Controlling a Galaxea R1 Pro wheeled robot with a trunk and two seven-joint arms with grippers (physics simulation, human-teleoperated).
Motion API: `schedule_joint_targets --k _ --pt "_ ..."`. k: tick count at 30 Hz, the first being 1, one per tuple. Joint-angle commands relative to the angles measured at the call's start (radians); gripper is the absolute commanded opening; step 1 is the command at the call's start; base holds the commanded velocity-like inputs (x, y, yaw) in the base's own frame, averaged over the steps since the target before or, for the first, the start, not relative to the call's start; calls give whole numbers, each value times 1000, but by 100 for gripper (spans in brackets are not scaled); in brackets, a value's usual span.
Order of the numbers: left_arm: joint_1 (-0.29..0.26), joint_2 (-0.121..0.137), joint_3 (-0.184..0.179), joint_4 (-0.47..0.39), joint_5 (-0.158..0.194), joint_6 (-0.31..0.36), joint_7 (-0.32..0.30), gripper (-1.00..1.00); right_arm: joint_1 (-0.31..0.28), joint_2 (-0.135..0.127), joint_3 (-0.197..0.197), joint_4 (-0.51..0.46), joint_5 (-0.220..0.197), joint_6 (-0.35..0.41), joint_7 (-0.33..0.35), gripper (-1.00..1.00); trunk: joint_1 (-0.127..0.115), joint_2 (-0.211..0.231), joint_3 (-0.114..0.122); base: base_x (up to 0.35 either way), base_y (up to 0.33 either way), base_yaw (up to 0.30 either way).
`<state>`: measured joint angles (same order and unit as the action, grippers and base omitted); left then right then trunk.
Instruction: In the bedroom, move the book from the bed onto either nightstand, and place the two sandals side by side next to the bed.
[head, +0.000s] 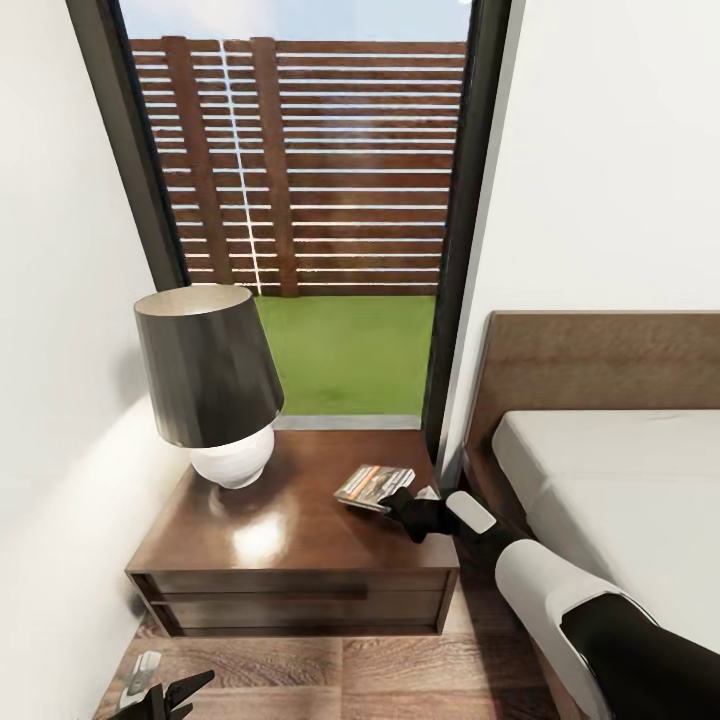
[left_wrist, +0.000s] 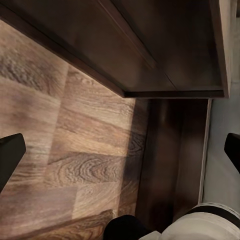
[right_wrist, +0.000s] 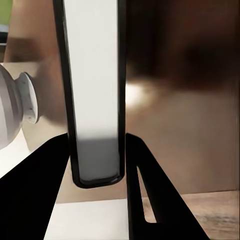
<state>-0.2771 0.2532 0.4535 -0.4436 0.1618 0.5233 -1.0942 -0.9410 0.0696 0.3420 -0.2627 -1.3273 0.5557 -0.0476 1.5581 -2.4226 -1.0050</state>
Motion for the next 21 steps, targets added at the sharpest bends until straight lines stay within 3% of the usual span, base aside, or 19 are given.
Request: schedule_joint_targets --k 1,21 --pt "-1 0 2 0 2 9 -2 100 -1 0 5 -1 -11 1 -8 -100 0 0 -1 0 0 0" --pt "-1 1 2 0 2 9 -2 100 -4 1 5 -1 -29 1 -20 -100 0 0 -1 0 0 0"
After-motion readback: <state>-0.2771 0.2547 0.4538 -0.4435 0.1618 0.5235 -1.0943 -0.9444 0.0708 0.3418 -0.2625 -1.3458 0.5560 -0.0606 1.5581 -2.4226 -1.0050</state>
